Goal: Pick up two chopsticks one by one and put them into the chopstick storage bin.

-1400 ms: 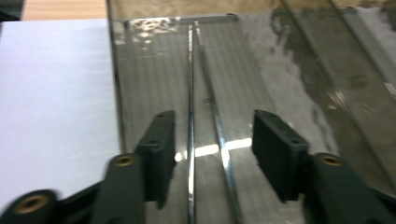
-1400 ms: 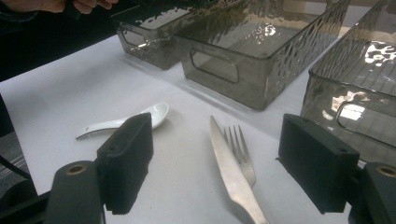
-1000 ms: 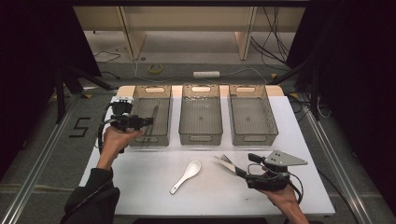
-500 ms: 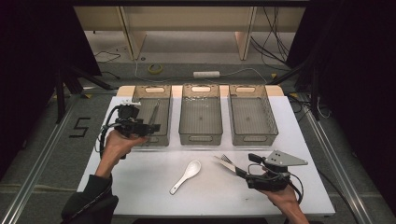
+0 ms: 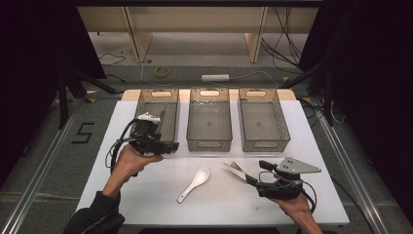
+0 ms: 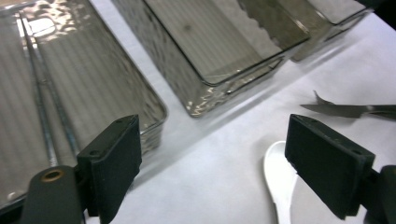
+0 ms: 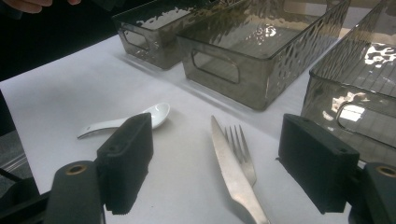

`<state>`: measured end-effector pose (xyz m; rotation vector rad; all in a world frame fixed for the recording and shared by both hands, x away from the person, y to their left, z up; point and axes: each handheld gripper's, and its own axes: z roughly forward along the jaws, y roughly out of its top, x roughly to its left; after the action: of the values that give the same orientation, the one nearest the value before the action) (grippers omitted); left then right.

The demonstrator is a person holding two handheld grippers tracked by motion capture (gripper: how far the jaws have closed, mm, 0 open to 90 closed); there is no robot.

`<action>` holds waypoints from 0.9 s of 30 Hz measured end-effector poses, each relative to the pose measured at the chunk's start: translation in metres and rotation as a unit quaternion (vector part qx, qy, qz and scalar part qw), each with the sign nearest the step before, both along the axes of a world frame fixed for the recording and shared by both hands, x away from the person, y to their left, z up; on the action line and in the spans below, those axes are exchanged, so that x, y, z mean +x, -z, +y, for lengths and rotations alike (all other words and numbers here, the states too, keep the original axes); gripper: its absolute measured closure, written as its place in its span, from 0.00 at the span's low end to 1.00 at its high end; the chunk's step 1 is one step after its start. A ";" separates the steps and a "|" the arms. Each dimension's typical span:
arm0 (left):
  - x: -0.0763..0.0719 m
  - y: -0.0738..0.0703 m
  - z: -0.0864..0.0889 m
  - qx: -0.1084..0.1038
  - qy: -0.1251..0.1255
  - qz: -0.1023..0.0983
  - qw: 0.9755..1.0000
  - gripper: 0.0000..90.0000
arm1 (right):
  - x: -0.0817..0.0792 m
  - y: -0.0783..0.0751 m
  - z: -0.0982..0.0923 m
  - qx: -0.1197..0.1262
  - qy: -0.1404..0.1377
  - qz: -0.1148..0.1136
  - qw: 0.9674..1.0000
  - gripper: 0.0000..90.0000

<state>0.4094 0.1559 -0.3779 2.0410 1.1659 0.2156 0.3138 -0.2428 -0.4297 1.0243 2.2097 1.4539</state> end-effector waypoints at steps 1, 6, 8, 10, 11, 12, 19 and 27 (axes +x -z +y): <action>-0.001 0.000 -0.002 0.001 0.004 -0.001 1.000 0.20 | 0.000 0.000 0.000 0.000 0.000 -0.001 1.000 0.30; -0.007 0.004 -0.009 0.010 0.022 0.004 1.000 0.20 | 0.000 0.000 -0.001 0.002 0.001 0.000 1.000 0.30; -0.010 0.006 -0.012 0.011 0.030 0.006 0.999 0.20 | 0.000 0.000 -0.001 0.003 0.001 0.001 1.000 0.30; -0.012 0.008 -0.015 0.014 0.036 0.008 0.999 0.19 | 0.000 0.000 -0.002 0.003 0.001 0.002 1.000 0.30; -0.013 0.008 -0.016 0.018 0.039 0.011 0.999 0.19 | 0.000 0.000 -0.002 0.004 0.002 0.003 1.000 0.30; -0.014 0.008 -0.017 0.020 0.042 0.012 0.999 0.19 | 0.001 0.001 -0.002 0.004 0.002 0.003 1.000 0.30; -0.020 0.010 -0.027 0.031 0.060 0.019 0.998 0.19 | 0.001 0.002 -0.004 0.006 0.003 0.005 1.000 0.30; -0.028 0.016 -0.035 0.048 0.073 0.026 0.996 0.19 | 0.001 0.002 -0.003 0.006 0.002 0.005 1.000 0.30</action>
<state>0.3814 0.1206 -0.3936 2.2172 1.0497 0.1493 0.3147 -0.2462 -0.4316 1.0413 2.2075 1.4645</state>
